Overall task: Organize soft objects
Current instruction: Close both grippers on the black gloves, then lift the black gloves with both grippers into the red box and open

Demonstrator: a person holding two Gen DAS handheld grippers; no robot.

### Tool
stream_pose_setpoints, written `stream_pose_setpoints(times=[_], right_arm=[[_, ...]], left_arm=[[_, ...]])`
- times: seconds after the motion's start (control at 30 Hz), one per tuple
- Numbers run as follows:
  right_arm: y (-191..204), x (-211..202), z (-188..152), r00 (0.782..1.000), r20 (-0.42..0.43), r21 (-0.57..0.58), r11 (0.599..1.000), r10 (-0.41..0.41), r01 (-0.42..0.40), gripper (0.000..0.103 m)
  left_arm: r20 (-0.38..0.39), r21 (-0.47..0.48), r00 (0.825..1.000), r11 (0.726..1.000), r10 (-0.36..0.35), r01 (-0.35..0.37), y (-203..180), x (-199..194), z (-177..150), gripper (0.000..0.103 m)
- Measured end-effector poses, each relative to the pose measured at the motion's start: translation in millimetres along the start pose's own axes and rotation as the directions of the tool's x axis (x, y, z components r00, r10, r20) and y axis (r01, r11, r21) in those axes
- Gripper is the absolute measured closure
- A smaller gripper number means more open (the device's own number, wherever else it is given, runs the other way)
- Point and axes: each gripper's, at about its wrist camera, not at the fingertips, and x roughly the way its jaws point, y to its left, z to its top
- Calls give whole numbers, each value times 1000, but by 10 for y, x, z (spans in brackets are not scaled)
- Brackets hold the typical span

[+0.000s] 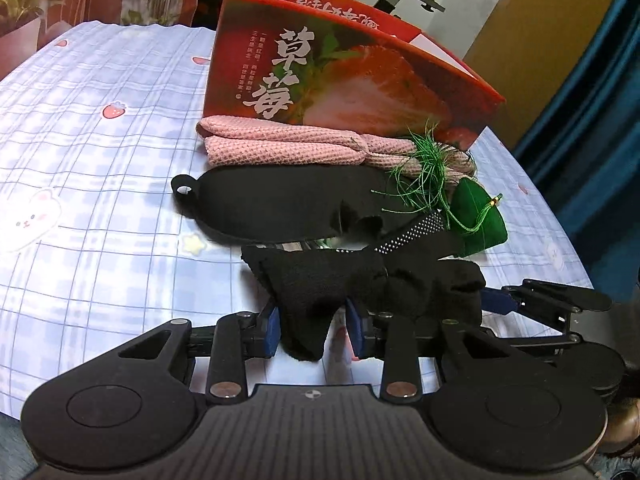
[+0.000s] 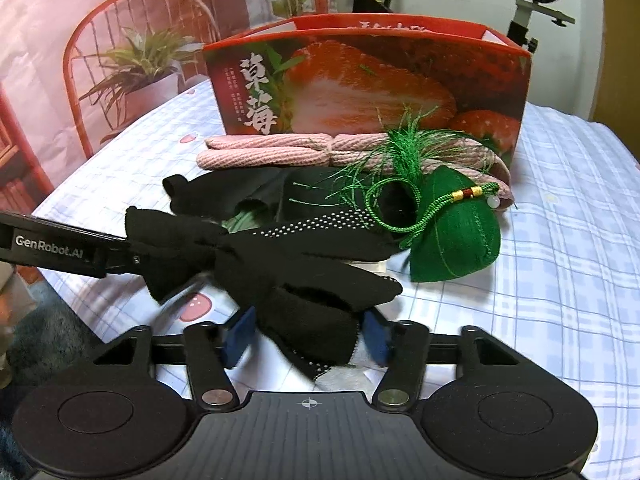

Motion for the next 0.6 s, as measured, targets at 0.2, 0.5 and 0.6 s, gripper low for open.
stream_pose_setpoints(times=[0.2, 0.5, 0.6], right_arm=[[-22, -26, -1, 1000, 0, 7, 1000, 1, -1, 72], [-59, -34, 5, 1000, 10, 24, 1000, 17, -17, 84], [-55, -96, 20, 999, 40, 28, 999, 21, -22, 90]], left_arm=[[18, -58, 999, 998, -30, 31, 113, -24, -65, 69], [31, -70, 999, 997, -28, 30, 125, -28, -71, 75], [43, -55, 999, 998, -10, 13, 90, -89, -67, 91]])
